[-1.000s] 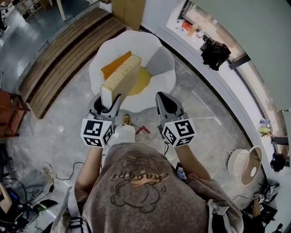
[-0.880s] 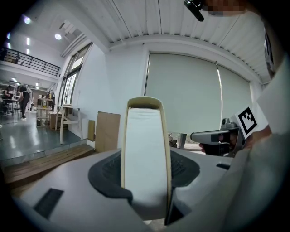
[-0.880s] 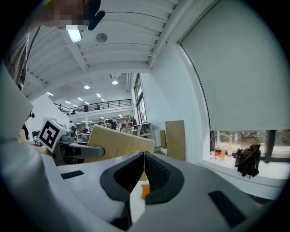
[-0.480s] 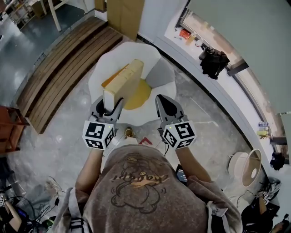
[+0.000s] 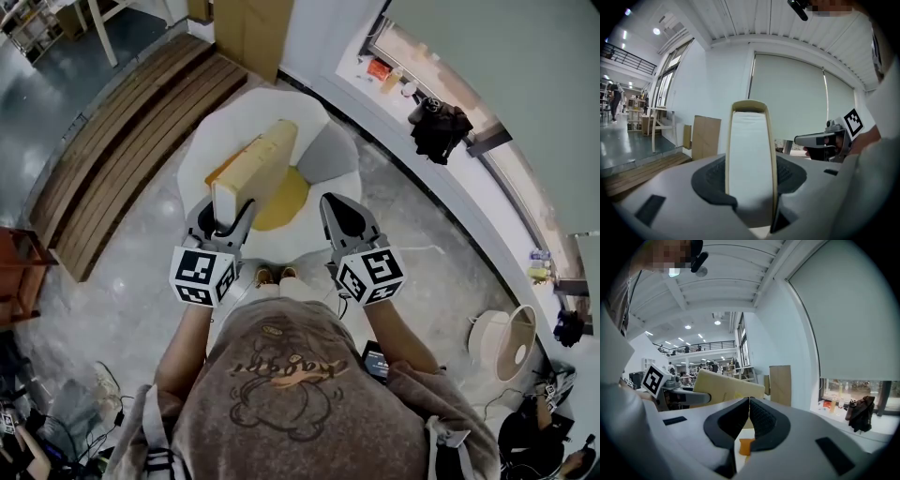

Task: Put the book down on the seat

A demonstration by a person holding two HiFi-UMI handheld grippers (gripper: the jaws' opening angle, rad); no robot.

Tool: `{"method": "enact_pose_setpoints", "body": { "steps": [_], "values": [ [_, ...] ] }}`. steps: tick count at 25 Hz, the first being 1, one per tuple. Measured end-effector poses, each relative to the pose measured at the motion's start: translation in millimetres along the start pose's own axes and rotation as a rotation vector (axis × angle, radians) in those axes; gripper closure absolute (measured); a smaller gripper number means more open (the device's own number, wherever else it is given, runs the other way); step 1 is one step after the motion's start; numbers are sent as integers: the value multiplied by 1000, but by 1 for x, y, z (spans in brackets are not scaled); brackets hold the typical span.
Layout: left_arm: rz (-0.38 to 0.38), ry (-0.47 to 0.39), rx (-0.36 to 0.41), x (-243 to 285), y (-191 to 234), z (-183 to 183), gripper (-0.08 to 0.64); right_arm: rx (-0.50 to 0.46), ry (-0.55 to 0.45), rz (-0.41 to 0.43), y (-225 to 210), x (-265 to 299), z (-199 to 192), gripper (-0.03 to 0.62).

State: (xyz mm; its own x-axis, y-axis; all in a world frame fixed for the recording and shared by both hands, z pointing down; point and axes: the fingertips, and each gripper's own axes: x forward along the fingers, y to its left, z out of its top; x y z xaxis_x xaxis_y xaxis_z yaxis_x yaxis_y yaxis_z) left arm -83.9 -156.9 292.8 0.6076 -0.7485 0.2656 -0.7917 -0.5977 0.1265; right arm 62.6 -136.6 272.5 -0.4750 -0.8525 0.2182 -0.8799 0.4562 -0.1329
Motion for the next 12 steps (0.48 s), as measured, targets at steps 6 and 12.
{"method": "enact_pose_setpoints", "body": {
  "steps": [6,12],
  "values": [
    [19,16,-4,13,9,0,344,8,13,14,-9,17,-1,572],
    [25,25,-14,26,12,-2,344,6,25,30,-16,29,-5,572]
  ]
}}
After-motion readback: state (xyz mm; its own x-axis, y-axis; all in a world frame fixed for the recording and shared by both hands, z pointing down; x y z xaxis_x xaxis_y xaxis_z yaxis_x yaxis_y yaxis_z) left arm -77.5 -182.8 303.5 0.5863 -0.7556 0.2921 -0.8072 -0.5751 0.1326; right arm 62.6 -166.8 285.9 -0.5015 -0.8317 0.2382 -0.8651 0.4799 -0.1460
